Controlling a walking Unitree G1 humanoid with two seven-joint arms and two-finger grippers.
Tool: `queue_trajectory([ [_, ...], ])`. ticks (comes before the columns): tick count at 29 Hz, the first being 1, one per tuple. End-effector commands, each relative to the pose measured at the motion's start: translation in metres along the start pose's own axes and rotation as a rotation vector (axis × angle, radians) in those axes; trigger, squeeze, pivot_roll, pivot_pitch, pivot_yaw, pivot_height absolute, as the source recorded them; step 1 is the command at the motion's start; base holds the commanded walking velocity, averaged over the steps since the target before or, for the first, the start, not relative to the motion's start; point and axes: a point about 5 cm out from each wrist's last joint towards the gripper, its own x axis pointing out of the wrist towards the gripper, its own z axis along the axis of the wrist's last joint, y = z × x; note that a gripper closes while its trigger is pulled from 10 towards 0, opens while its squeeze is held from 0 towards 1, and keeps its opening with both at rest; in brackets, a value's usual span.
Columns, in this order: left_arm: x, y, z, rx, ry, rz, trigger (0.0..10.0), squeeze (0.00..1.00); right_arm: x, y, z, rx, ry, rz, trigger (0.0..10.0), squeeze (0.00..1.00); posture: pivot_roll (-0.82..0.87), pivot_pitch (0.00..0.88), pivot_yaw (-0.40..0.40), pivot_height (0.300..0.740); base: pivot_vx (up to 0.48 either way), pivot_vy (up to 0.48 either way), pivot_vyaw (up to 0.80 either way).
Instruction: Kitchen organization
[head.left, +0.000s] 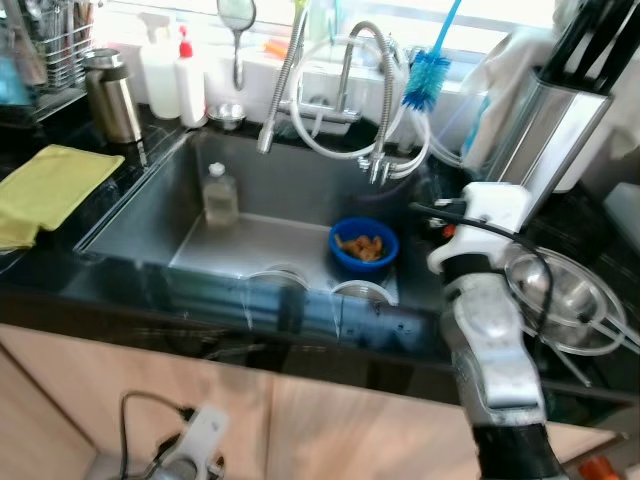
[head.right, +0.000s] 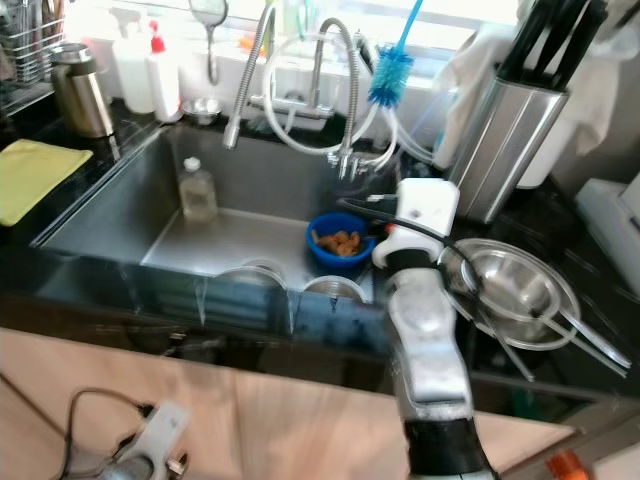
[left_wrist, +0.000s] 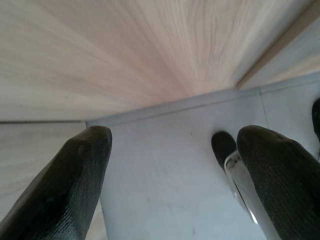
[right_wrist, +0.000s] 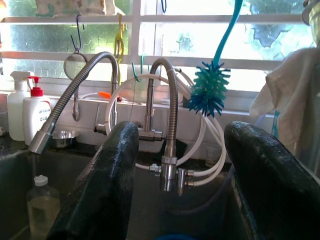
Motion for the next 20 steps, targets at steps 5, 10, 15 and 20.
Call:
queue_trajectory([
  [5,-0.001,-0.009,-0.004,0.023,0.018,-0.034,10.0,0.0,-0.001,-0.006,0.001,0.002,-0.004,-0.02,10.0,0.0,0.11,0.053,-0.094,0.74,0.0,0.0,0.0],
  [10,-0.001,-0.01,-0.007,0.028,0.029,-0.041,10.0,0.0,-0.005,-0.009,0.004,-0.002,-0.016,-0.051,10.0,0.0,0.11,0.048,-0.092,0.74,0.0,0.0,0.0],
  [15,-0.003,-0.012,-0.015,0.035,0.052,-0.049,10.0,0.0,-0.015,-0.013,0.01,-0.05,-0.045,-0.091,10.0,0.0,0.1,0.046,-0.092,0.74,0.0,0.0,0.0],
  [20,-0.003,-0.013,-0.017,0.038,0.057,-0.052,10.0,0.0,-0.032,-0.021,0.007,-0.046,-0.036,-0.169,10.0,0.0,0.09,0.04,-0.093,0.74,0.0,0.0,0.0],
])
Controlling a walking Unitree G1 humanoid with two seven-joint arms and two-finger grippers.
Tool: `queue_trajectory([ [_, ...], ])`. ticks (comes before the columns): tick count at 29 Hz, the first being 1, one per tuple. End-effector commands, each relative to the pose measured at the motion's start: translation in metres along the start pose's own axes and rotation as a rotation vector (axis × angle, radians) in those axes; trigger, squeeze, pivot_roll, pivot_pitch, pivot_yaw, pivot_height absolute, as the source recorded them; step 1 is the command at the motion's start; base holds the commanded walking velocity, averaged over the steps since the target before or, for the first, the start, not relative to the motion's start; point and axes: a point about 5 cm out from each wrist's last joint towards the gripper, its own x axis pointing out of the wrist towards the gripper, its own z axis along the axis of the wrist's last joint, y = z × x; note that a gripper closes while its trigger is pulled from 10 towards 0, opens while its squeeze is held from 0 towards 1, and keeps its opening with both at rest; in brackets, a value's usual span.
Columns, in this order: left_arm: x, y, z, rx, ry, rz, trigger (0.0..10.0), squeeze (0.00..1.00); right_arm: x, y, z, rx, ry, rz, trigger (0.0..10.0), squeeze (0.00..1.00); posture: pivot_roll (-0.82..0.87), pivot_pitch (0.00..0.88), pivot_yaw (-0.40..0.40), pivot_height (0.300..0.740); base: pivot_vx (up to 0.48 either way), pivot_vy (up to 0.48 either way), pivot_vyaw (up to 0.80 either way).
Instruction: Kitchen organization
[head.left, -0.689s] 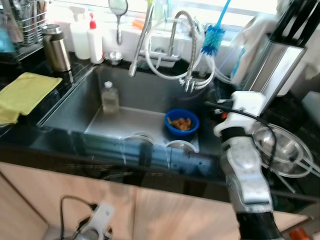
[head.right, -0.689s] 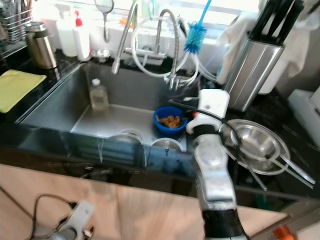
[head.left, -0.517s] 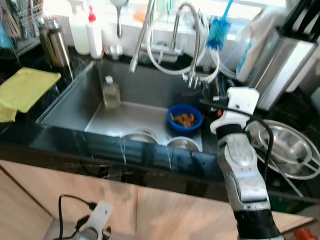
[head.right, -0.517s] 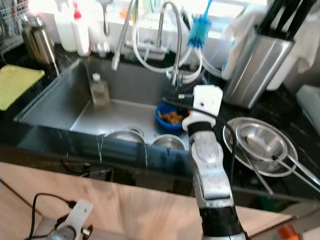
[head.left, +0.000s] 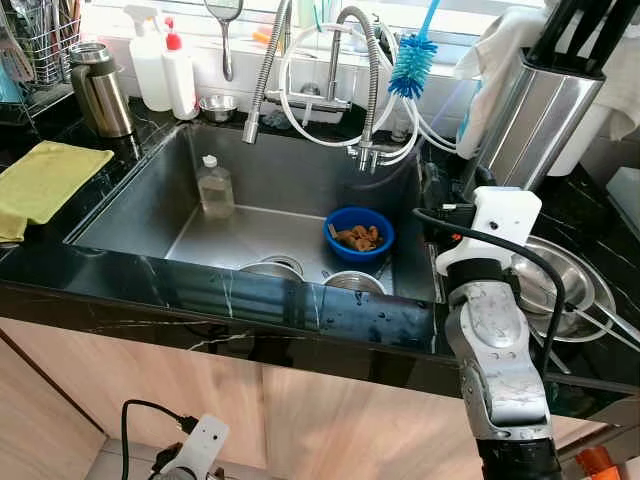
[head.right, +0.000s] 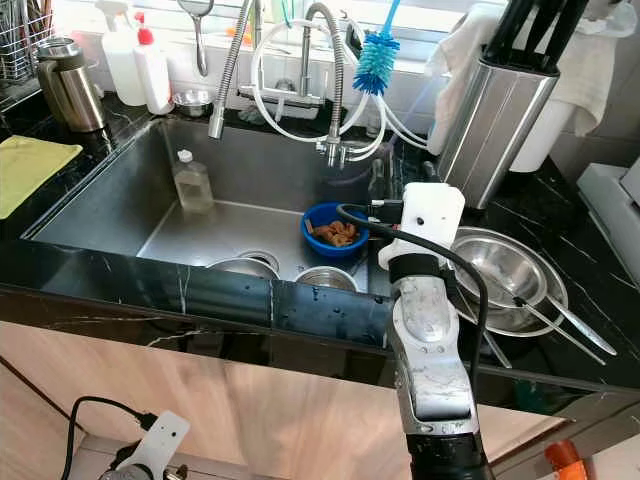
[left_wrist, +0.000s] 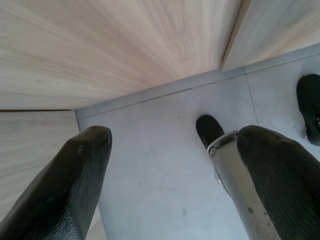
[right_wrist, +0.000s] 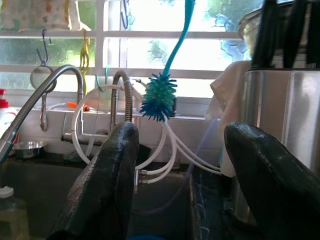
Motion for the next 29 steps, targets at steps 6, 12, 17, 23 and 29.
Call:
queue_trajectory([
  [6,-0.001,-0.004,-0.006,0.017,0.023,-0.017,10.0,0.0,-0.03,-0.02,-0.011,-0.031,0.067,-0.112,10.0,0.0,0.09,0.04,-0.094,0.74,0.0,0.0,0.0],
  [12,-0.001,-0.004,-0.006,0.013,0.021,-0.017,10.0,0.0,-0.034,-0.024,-0.011,-0.043,0.082,-0.121,10.0,0.0,0.09,0.043,-0.093,0.74,0.0,0.0,0.0],
  [17,-0.001,-0.003,-0.006,0.006,0.023,-0.01,10.0,0.0,-0.025,-0.02,-0.005,-0.021,0.045,-0.102,10.0,0.0,0.09,0.045,-0.096,0.74,0.0,0.0,0.0],
  [23,-0.001,-0.001,-0.009,-0.008,0.035,-0.005,10.0,0.0,-0.021,-0.012,-0.002,0.006,0.037,-0.082,10.0,0.0,0.09,0.05,-0.095,0.74,0.0,0.109,0.0],
  [29,-0.002,0.001,-0.01,-0.007,0.04,-0.004,10.0,0.0,-0.02,-0.01,-0.004,0.013,0.053,-0.07,10.0,0.0,0.09,0.052,-0.093,0.74,0.0,0.471,-0.39],
])
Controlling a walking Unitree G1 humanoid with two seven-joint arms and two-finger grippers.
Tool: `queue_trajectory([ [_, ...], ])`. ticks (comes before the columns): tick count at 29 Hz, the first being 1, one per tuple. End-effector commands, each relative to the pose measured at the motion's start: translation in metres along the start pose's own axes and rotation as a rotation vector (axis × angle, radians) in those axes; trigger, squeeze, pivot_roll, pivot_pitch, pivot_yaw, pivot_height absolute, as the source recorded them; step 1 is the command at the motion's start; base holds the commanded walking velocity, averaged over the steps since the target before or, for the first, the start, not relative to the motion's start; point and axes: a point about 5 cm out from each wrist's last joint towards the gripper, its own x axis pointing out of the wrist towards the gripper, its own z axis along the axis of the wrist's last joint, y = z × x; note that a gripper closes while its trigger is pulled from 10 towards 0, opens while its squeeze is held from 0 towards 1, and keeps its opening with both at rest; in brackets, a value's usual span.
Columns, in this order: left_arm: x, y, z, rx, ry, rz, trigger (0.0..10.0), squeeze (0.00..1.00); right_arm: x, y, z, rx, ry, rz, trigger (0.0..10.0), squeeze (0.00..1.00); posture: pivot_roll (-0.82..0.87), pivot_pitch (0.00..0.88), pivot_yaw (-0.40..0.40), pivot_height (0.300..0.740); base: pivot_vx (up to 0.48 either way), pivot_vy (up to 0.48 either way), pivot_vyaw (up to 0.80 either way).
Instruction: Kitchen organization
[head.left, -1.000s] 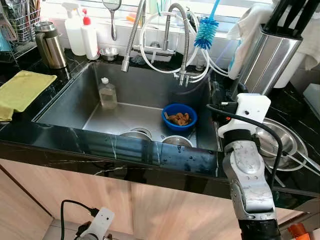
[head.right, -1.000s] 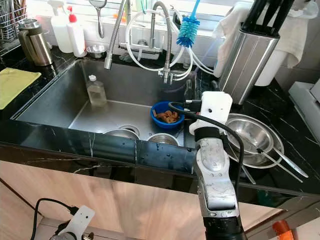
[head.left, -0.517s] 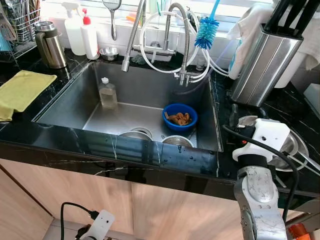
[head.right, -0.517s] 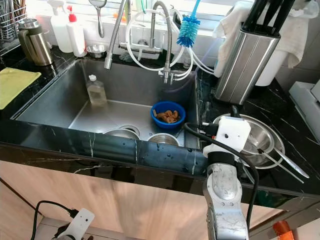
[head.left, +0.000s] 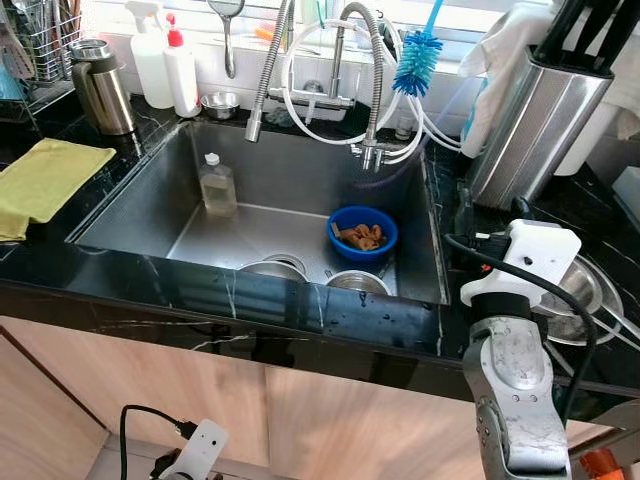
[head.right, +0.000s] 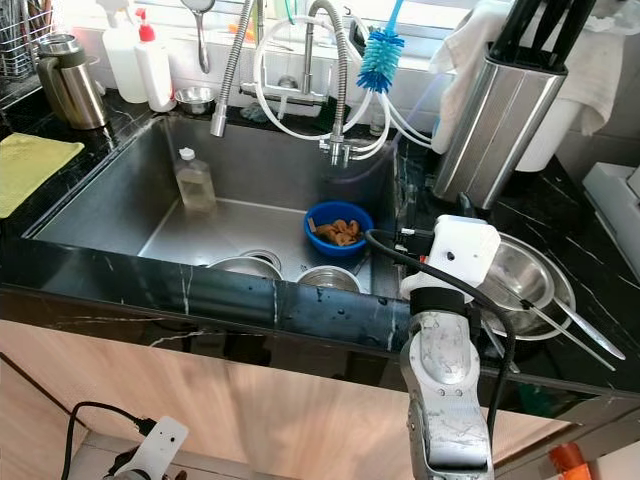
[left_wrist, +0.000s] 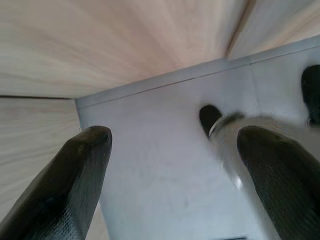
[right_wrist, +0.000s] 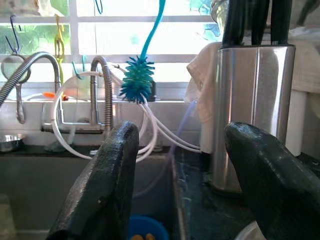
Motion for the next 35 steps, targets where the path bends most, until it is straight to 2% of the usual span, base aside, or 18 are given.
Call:
queue_trajectory([
  [1,-0.0002,0.0034,-0.0023,0.005,0.017,0.005,10.0,0.0,0.001,0.003,0.0014,0.012,0.003,0.01,10.0,0.0,0.09,0.052,-0.093,0.74,0.0,0.48,-0.79],
  [32,-0.0002,0.0042,-0.002,0.004,0.015,0.007,10.0,0.0,0.0019,0.0038,0.0005,0.014,0.002,0.007,10.0,0.0,0.1,0.052,-0.091,0.74,0.0,0.48,-0.03],
  [35,0.0004,0.0014,0.0022,0.024,-0.004,-0.016,10.0,0.0,0.0032,0.0013,-0.0026,0.037,0.013,-0.016,10.0,0.0,0.1,0.054,-0.086,0.74,0.0,0.0,0.0],
])
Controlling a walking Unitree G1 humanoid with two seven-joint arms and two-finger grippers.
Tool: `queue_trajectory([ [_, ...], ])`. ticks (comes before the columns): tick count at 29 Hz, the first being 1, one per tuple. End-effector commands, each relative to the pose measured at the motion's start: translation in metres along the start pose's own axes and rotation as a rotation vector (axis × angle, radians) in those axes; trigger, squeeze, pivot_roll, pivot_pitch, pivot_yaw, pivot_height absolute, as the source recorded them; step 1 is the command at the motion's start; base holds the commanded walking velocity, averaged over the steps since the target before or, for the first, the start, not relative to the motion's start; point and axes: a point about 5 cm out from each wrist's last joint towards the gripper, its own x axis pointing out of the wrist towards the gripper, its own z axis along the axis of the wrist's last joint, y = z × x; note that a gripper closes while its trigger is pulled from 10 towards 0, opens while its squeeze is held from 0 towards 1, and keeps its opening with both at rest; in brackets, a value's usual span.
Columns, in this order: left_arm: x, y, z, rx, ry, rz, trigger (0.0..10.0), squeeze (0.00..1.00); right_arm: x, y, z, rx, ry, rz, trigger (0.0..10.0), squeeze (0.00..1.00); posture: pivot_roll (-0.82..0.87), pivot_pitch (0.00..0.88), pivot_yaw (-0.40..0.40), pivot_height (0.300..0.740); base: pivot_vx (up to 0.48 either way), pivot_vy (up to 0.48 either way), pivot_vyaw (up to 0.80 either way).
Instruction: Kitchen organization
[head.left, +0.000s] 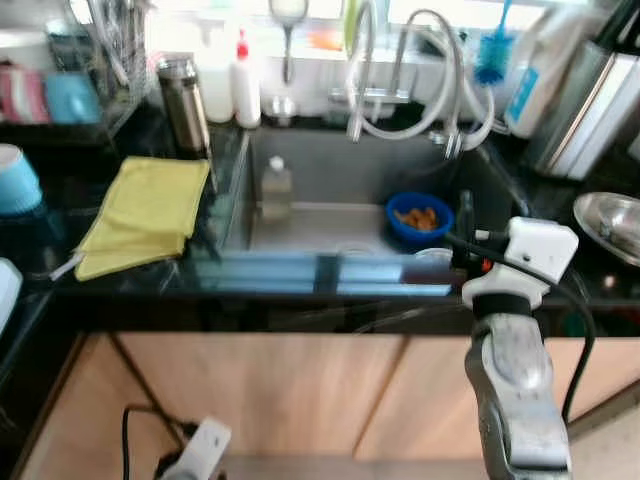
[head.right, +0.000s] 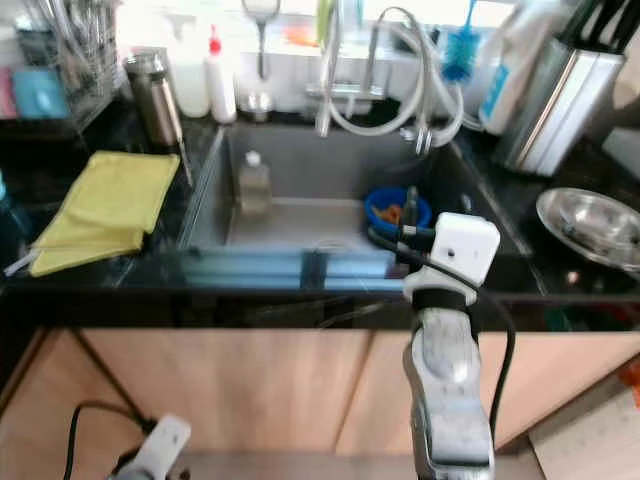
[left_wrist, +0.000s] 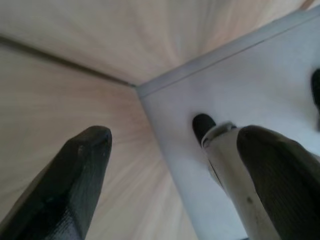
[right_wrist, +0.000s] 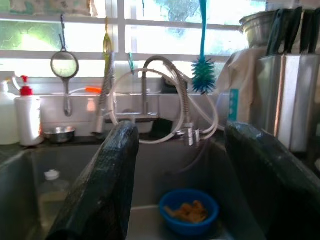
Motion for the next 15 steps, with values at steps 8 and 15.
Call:
queue_trajectory([
  [8,0.0,-0.0039,0.0003,0.077,-0.004,-0.03,10.0,0.0,0.0032,-0.0001,0.0047,0.019,-0.029,-0.004,10.0,0.0,0.11,0.053,-0.088,0.74,0.0,-0.3,0.0],
  [15,0.0001,-0.0048,0.001,0.076,-0.007,-0.029,10.0,0.0,0.0038,-0.0003,0.0045,0.02,-0.028,-0.006,10.0,0.0,0.11,0.049,-0.088,0.74,0.0,-0.48,0.0],
])
